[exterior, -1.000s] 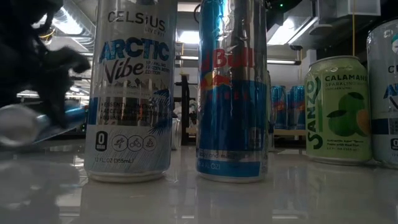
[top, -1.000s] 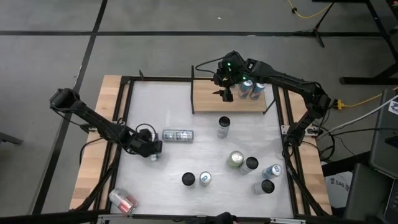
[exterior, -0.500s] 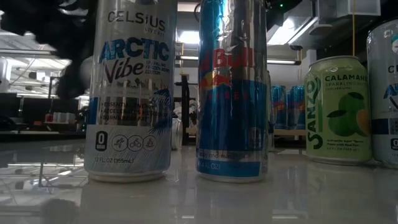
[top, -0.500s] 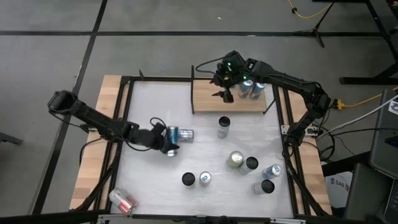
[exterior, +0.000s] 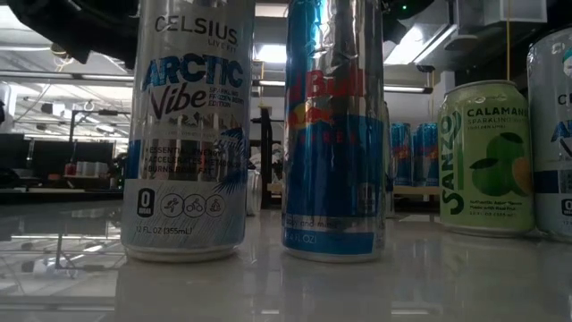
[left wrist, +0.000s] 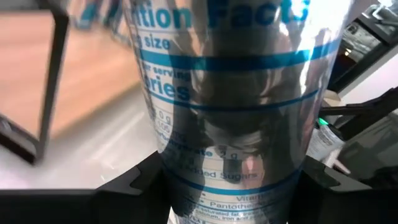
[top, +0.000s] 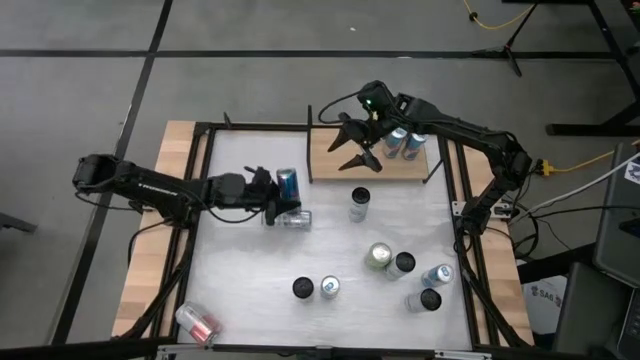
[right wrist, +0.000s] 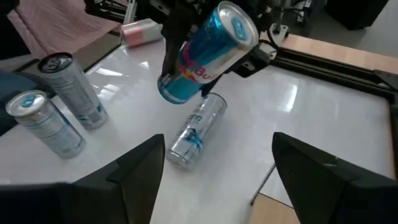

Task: Place canned beverage on shelf
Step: Put the blue soda can on the shelf aligned with the other blue soda cans

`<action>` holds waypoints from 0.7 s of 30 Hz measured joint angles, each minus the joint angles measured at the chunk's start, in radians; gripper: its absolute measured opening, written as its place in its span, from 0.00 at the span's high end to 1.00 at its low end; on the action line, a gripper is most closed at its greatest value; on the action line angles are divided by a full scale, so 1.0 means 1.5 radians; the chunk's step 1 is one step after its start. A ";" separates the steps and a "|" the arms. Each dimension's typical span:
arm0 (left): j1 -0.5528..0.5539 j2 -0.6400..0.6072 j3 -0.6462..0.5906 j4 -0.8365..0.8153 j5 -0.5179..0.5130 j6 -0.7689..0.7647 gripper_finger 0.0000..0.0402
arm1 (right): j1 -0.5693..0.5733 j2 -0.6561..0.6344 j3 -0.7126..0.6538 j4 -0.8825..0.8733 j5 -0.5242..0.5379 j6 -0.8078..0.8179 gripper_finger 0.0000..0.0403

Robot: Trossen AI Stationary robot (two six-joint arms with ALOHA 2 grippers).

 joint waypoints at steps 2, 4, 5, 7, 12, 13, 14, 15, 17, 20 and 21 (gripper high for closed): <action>0.015 0.000 0.000 0.012 0.012 0.033 0.48 | 0.000 0.000 0.000 0.000 0.008 0.000 0.29; 0.026 0.000 0.000 0.021 0.019 0.057 0.48 | 0.000 0.000 0.000 0.000 0.025 0.001 0.29; 0.031 0.000 0.000 0.025 0.025 0.068 0.48 | 0.000 0.000 0.000 0.000 0.030 0.001 0.29; 0.039 0.000 0.000 0.033 0.036 0.083 0.48 | 0.000 0.000 0.000 0.000 0.029 0.002 0.29; 0.052 0.000 0.001 0.042 0.068 0.088 0.48 | 0.000 0.000 0.000 0.000 0.028 0.003 0.29; 0.052 0.000 0.001 0.042 0.073 0.088 0.48 | 0.000 0.000 0.000 0.000 0.028 0.003 0.29; 0.052 0.000 0.001 0.042 0.077 0.088 0.48 | 0.000 0.000 0.000 0.000 0.028 0.003 0.29; 0.052 0.002 0.001 0.046 0.082 0.088 0.48 | 0.000 0.000 0.000 0.000 0.028 0.003 0.28; 0.052 0.015 0.001 0.073 0.091 0.087 0.48 | 0.000 0.000 0.000 0.000 0.028 0.008 0.26; 0.055 0.052 0.007 0.117 0.123 0.087 0.48 | 0.000 0.000 0.000 0.001 0.028 0.034 0.19; 0.057 0.067 0.013 0.118 0.133 0.083 0.48 | 0.000 0.000 0.000 0.001 0.029 0.038 0.16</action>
